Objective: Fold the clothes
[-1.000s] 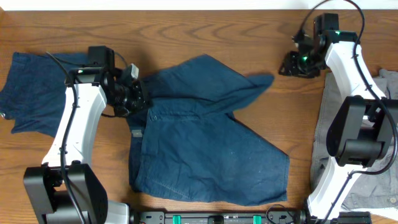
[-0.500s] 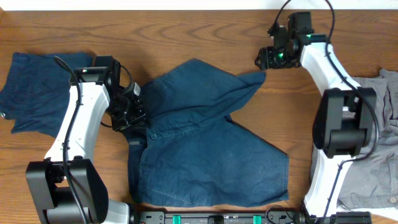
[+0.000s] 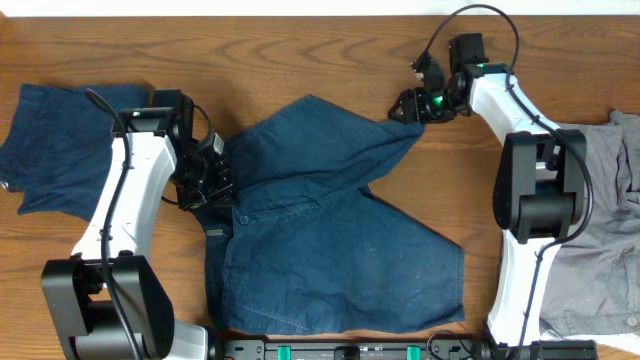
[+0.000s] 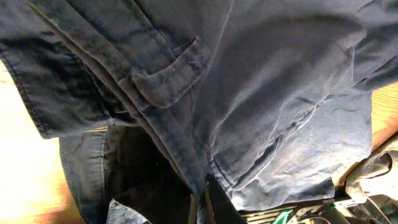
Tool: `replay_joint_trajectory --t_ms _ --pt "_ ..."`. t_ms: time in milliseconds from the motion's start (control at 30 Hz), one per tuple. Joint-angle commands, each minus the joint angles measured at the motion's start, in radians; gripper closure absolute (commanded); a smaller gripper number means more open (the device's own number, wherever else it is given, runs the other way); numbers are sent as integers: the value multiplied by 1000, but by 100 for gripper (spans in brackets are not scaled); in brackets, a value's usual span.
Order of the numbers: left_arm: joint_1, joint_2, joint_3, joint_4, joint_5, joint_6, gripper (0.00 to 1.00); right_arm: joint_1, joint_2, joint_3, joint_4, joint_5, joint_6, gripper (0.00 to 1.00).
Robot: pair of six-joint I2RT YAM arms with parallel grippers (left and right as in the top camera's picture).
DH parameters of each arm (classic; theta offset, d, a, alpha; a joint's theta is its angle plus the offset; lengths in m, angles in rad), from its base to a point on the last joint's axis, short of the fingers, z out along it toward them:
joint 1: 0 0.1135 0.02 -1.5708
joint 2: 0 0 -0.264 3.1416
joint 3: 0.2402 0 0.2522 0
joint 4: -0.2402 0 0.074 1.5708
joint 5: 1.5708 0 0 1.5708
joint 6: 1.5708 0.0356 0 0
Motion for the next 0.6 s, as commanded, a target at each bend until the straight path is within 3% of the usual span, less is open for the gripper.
replay_joint_trajectory --t_ms 0,167,233,367,467,567 --pt "-2 2 -6 0 -17 17 94 8 16 3 -6 -168 -40 38" --pt "-2 2 -6 0 -17 17 94 6 15 4 -27 -159 -53 40" --pt "-2 2 -6 0 -17 17 94 6 15 4 -64 -91 -55 46" --pt "-2 2 -6 0 -17 17 94 13 16 4 -149 72 -58 63" --pt "-2 2 -6 3 -17 17 94 13 16 4 -179 87 -83 99" --pt "-2 2 -6 4 -17 17 94 9 13 6 -177 95 -37 99"
